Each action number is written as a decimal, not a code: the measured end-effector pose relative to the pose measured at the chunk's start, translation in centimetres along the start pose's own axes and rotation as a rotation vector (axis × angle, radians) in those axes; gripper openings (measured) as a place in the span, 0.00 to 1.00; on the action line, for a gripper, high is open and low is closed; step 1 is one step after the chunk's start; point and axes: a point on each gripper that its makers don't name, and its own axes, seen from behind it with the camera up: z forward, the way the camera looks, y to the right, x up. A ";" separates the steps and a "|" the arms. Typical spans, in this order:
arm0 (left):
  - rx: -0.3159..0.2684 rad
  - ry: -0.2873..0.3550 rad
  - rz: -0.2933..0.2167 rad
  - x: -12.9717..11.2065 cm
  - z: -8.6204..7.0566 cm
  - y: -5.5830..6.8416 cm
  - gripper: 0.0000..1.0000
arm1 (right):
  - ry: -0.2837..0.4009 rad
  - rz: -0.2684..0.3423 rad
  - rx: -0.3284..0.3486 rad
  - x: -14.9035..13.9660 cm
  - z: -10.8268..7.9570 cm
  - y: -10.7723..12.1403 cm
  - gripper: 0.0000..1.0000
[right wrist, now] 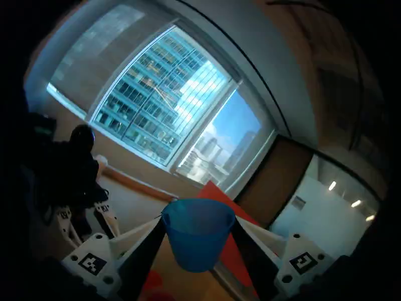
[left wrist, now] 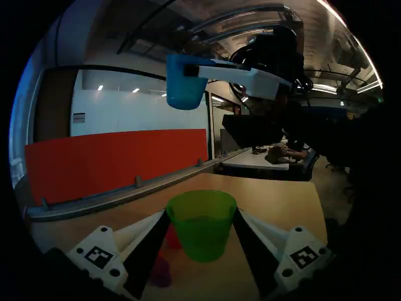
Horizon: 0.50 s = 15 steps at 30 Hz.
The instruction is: Pour water
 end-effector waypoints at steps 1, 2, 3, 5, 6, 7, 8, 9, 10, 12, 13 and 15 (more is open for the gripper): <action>0.000 0.000 0.001 0.0 0.0 0.0 0.87 | 0.007 0.044 0.012 0.2 0.0 -0.2 0.91; 0.000 -0.001 0.003 0.0 0.0 0.0 0.87 | 0.015 0.088 0.024 0.5 -0.1 -0.5 0.91; 0.000 -0.001 0.005 0.0 0.0 0.0 0.87 | 0.022 0.137 0.037 0.7 -0.1 -0.7 0.91; 0.001 -0.002 0.006 0.0 0.0 -0.1 0.87 | 0.027 0.210 0.052 1.0 -0.1 -0.9 0.91; 0.001 -0.003 0.007 0.0 0.0 -0.1 0.87 | 0.029 0.250 0.060 1.2 -0.2 -1.1 0.91; 0.002 -0.002 0.007 0.1 0.0 -0.1 0.87 | 0.030 0.275 0.064 1.2 -0.2 -1.1 0.91; 0.003 -0.002 0.007 0.1 0.0 -0.2 0.87 | 0.031 0.301 0.068 1.3 -0.2 -1.2 0.91; 0.004 -0.001 0.007 0.1 0.0 -0.2 0.87 | 0.032 0.329 0.073 1.4 -0.2 -1.3 0.91; 0.004 -0.001 0.007 0.1 0.0 -0.2 0.87 | 0.033 0.345 0.077 1.4 -0.2 -1.3 0.91; 0.004 -0.001 0.007 0.2 0.0 -0.2 0.87 | 0.036 0.379 0.085 1.4 -0.2 -1.4 0.91; 0.005 -0.001 0.008 0.2 0.0 -0.2 0.87 | 0.036 0.387 0.086 1.4 -0.2 -1.4 0.91; 0.006 -0.002 0.009 0.2 0.0 -0.2 0.87 | 0.036 0.405 0.087 1.4 -0.3 -1.4 0.91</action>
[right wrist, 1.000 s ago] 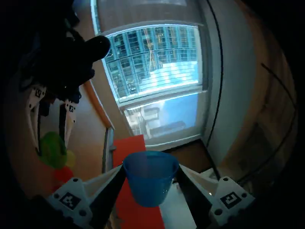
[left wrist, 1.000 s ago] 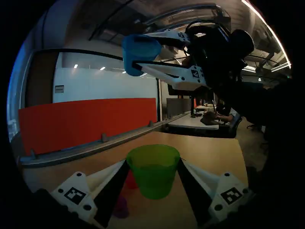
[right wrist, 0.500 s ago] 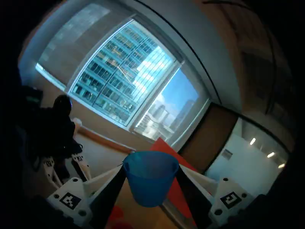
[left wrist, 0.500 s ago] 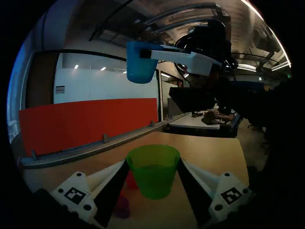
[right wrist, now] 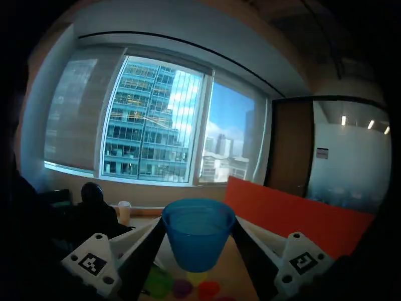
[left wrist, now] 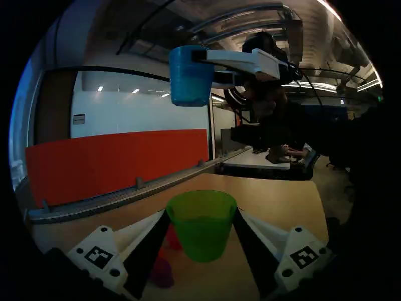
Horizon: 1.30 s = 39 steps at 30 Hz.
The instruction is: Pour water
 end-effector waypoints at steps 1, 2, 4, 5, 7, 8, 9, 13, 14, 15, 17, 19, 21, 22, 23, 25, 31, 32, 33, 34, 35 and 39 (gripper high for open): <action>0.000 -0.001 0.001 0.0 0.0 0.0 0.87 | -0.001 0.003 0.000 -0.1 0.0 0.0 0.91; 0.001 -0.001 0.001 0.0 0.0 0.0 0.87 | -0.002 0.006 0.000 -0.1 -0.1 0.0 0.91; 0.001 -0.002 0.001 -0.1 0.0 0.0 0.87 | -0.007 0.010 -0.001 -0.3 -0.2 0.0 0.91; 0.001 -0.002 0.001 -0.1 0.0 0.0 0.87 | -0.010 0.010 -0.002 -0.4 -0.2 -0.1 0.91; 0.001 -0.003 0.001 -0.1 0.0 -0.1 0.87 | -0.016 0.010 -0.005 -0.7 -0.3 -0.1 0.91; 0.001 -0.003 0.000 -0.1 -0.1 -0.1 0.87 | -0.017 0.009 -0.007 -0.8 -0.4 -0.1 0.91; 0.002 -0.003 0.000 -0.1 -0.1 -0.1 0.87 | -0.019 0.008 -0.009 -0.9 -0.5 0.0 0.91; 0.002 -0.005 0.001 -0.2 -0.2 -0.1 0.87 | -0.023 0.016 -0.015 -1.3 -1.0 0.1 0.91; 0.002 -0.006 0.001 -0.2 -0.2 -0.1 0.87 | -0.025 0.017 -0.017 -1.4 -1.1 0.2 0.91; 0.002 -0.007 0.001 -0.3 -0.2 -0.2 0.87 | -0.026 0.019 -0.020 -1.5 -1.3 0.3 0.91; 0.002 -0.008 0.003 -0.3 -0.3 -0.2 0.87 | -0.029 0.018 -0.028 -1.8 -1.7 0.5 0.91; 0.003 -0.010 0.003 -0.4 -0.4 -0.2 0.87 | -0.032 0.018 -0.036 -2.2 -2.1 0.7 0.91; 0.004 -0.013 0.002 -0.5 -0.5 -0.2 0.87 | -0.034 0.020 -0.042 -2.6 -2.5 0.8 0.91; 0.004 -0.016 0.002 -0.6 -0.6 -0.2 0.87 | -0.034 0.023 -0.047 -2.8 -2.7 0.9 0.91; 0.004 -0.018 0.001 -0.7 -0.6 -0.3 0.87 | -0.034 0.025 -0.050 -3.0 -3.0 1.0 0.91; 0.005 -0.023 0.001 -0.8 -0.7 -0.4 0.87 | -0.034 0.031 -0.058 -3.4 -3.5 1.3 0.91; 0.007 -0.035 0.000 -1.3 -0.9 -0.4 0.87 | -0.041 0.047 -0.087 -5.0 -5.0 2.2 0.91; 0.007 -0.037 -0.001 -1.3 -0.9 -0.4 0.87 | -0.042 0.048 -0.091 -5.2 -5.2 2.4 0.91; 0.007 -0.038 -0.001 -1.4 -0.9 -0.4 0.87 | -0.044 0.049 -0.094 -5.5 -5.4 2.5 0.91; 0.007 -0.040 -0.002 -1.5 -0.9 -0.4 0.87 | -0.045 0.047 -0.099 -5.7 -5.7 2.6 0.91; 0.007 -0.041 -0.002 -1.5 -0.9 -0.4 0.87 | -0.046 0.046 -0.103 -5.9 -5.9 2.7 0.91; 0.008 -0.044 -0.004 -1.7 -1.0 -0.4 0.87 | -0.055 0.041 -0.120 -6.8 -6.9 3.1 0.91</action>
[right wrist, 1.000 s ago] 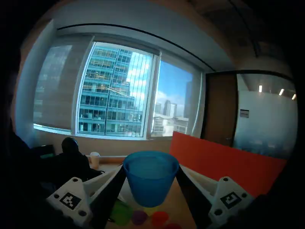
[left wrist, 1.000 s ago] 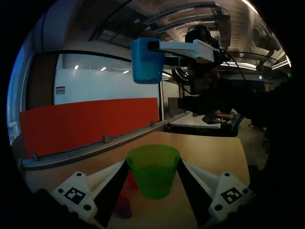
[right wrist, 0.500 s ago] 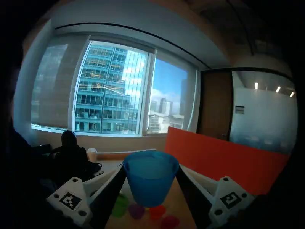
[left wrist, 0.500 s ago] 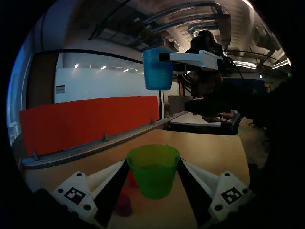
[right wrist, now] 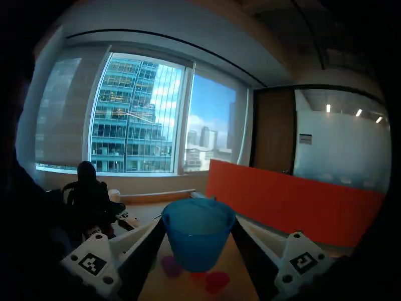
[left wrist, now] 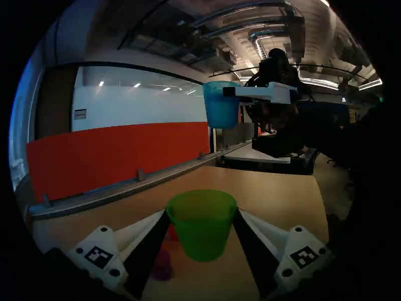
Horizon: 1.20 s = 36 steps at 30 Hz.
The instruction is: Pour water
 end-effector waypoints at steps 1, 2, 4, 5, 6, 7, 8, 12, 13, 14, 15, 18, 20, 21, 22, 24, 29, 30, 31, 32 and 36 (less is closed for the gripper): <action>-0.001 -0.001 -0.001 0.0 0.0 0.0 0.87 | -0.003 -0.002 -0.004 -0.2 -0.2 0.1 0.91; -0.002 -0.003 -0.001 -0.1 0.0 0.1 0.87 | -0.005 -0.004 -0.008 -0.4 -0.4 0.2 0.91; -0.004 -0.005 -0.002 -0.2 -0.1 0.1 0.87 | -0.007 -0.008 -0.016 -0.7 -0.8 0.4 0.91; -0.004 -0.007 -0.001 -0.2 -0.1 0.1 0.87 | -0.006 -0.011 -0.019 -0.8 -1.0 0.5 0.91; -0.005 -0.008 -0.001 -0.3 -0.1 0.2 0.87 | -0.006 -0.013 -0.023 -0.9 -1.1 0.6 0.91; -0.005 -0.009 -0.001 -0.3 0.0 0.2 0.87 | -0.004 -0.015 -0.029 -0.9 -1.3 0.7 0.91; -0.006 -0.010 0.000 -0.3 0.0 0.2 0.87 | -0.002 -0.017 -0.034 -0.9 -1.5 0.9 0.92; -0.007 -0.014 -0.001 -0.5 0.1 0.3 0.87 | 0.002 -0.014 -0.043 -1.1 -1.9 1.2 0.92; -0.008 -0.015 -0.001 -0.5 0.1 0.3 0.87 | 0.002 -0.011 -0.044 -1.2 -1.9 1.2 0.92; -0.009 -0.017 -0.001 -0.6 0.1 0.3 0.87 | 0.002 -0.008 -0.045 -1.3 -2.0 1.2 0.92; -0.010 -0.018 -0.001 -0.7 0.2 0.3 0.87 | 0.002 -0.005 -0.045 -1.4 -2.0 1.3 0.92; -0.013 -0.023 -0.001 -0.9 0.2 0.4 0.87 | 0.005 0.001 -0.049 -1.8 -2.1 1.3 0.92; -0.016 -0.027 -0.001 -1.0 0.3 0.5 0.87 | 0.002 0.006 -0.050 -2.1 -2.2 1.4 0.92; -0.018 -0.029 -0.002 -1.1 0.3 0.6 0.87 | 0.001 0.009 -0.050 -2.3 -2.2 1.4 0.92; -0.020 -0.032 -0.001 -1.1 0.3 0.7 0.87 | 0.000 0.011 -0.050 -2.5 -2.2 1.4 0.92; -0.023 -0.037 0.000 -1.3 0.3 0.7 0.87 | -0.003 0.016 -0.048 -2.9 -2.3 1.4 0.92; -0.031 -0.054 0.006 -1.8 0.5 0.9 0.87 | -0.012 0.024 -0.038 -3.7 -2.3 1.2 0.93; -0.032 -0.057 0.007 -1.9 0.5 0.9 0.87 | -0.014 0.025 -0.035 -3.9 -2.4 1.1 0.93; -0.034 -0.060 0.008 -1.9 0.6 1.0 0.87 | -0.017 0.027 -0.034 -4.1 -2.4 1.0 0.93; -0.035 -0.062 0.008 -2.0 0.6 1.0 0.87 | -0.019 0.028 -0.033 -4.3 -2.3 1.0 0.93; -0.043 -0.072 0.007 -2.3 0.6 1.1 0.87 | -0.037 0.036 -0.028 -5.3 -2.3 0.9 0.93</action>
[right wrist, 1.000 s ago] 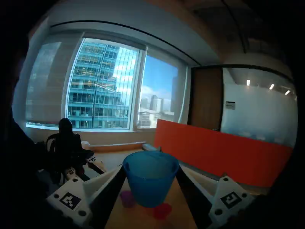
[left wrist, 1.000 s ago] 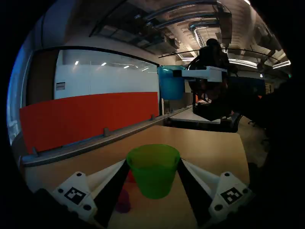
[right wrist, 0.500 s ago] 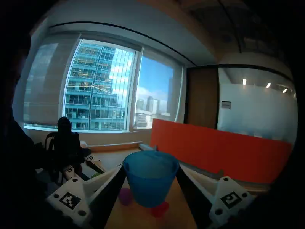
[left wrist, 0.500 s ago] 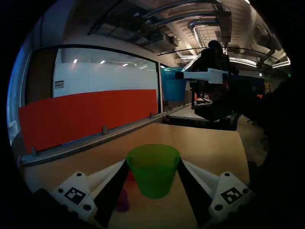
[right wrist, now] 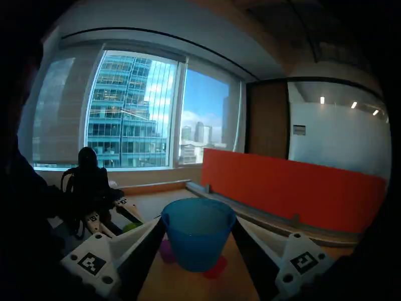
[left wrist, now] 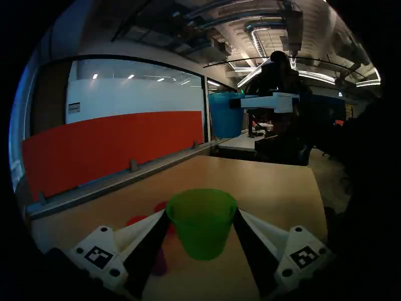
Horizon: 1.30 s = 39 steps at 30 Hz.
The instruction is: Pour water
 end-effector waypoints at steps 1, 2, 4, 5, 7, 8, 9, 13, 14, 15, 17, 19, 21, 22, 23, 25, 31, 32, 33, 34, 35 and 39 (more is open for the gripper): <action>-0.002 -0.005 0.000 -0.2 0.1 0.0 0.87 | -0.008 0.000 0.002 -0.4 0.0 0.0 0.93; -0.004 -0.010 0.001 -0.3 0.1 0.0 0.87 | -0.015 0.001 0.003 -0.8 0.0 0.0 0.93; -0.007 -0.020 0.003 -0.6 0.2 0.1 0.87 | -0.031 0.000 0.006 -1.6 0.0 -0.1 0.93; -0.009 -0.025 0.004 -0.8 0.3 0.1 0.87 | -0.039 -0.002 0.008 -2.1 0.0 -0.1 0.93; -0.012 -0.033 0.006 -1.1 0.5 0.2 0.87 | -0.057 -0.004 0.012 -3.0 0.0 -0.3 0.93; -0.014 -0.037 0.006 -1.2 0.5 0.3 0.87 | -0.066 -0.004 0.014 -3.4 0.0 -0.3 0.93; -0.016 -0.040 0.006 -1.3 0.6 0.3 0.87 | -0.074 -0.004 0.017 -3.9 0.0 -0.4 0.93; -0.026 -0.056 0.004 -1.8 0.7 0.6 0.87 | -0.107 0.000 0.030 -5.5 0.0 -0.6 0.93; -0.028 -0.060 0.004 -1.9 0.8 0.6 0.87 | -0.114 0.000 0.033 -5.8 -0.1 -0.7 0.93; -0.030 -0.064 0.004 -2.0 0.8 0.6 0.87 | -0.121 0.000 0.035 -6.1 -0.1 -0.7 0.93; -0.033 -0.073 0.004 -2.3 0.9 0.7 0.87 | -0.136 0.001 0.040 -6.9 -0.2 -0.7 0.93; -0.038 -0.083 0.003 -2.6 1.0 0.8 0.87 | -0.155 0.003 0.045 -7.6 -0.2 -0.8 0.93; -0.043 -0.092 0.002 -2.9 1.1 1.0 0.87 | -0.174 0.006 0.050 -8.4 -0.3 -0.9 0.93; -0.046 -0.098 0.003 -3.0 1.1 1.0 0.87 | -0.187 0.007 0.055 -8.9 -0.3 -0.9 0.93; -0.049 -0.102 0.004 -3.2 1.2 1.1 0.87 | -0.199 0.008 0.059 -9.4 -0.4 -1.0 0.93; -0.054 -0.113 0.006 -3.4 1.3 1.2 0.87 | -0.225 0.009 0.068 -10.4 -0.5 -1.2 0.93; -0.072 -0.147 0.011 -4.3 1.5 1.6 0.87 | -0.295 0.003 0.084 -13.0 -0.6 -1.5 0.93; -0.074 -0.153 0.012 -4.5 1.5 1.6 0.87 | -0.302 0.002 0.085 -13.3 -0.6 -1.5 0.93; -0.077 -0.159 0.013 -4.6 1.6 1.6 0.87 | -0.310 0.001 0.086 -13.5 -0.6 -1.5 0.93; -0.078 -0.167 0.015 -4.8 1.6 1.6 0.87 | -0.317 0.002 0.088 -13.8 -0.6 -1.5 0.93; -0.078 -0.173 0.017 -5.0 1.6 1.6 0.87 | -0.323 0.003 0.089 -14.0 -0.6 -1.5 0.93; -0.081 -0.203 0.025 -5.8 1.8 1.6 0.87 | -0.352 -0.001 0.095 -15.0 -0.7 -1.5 0.93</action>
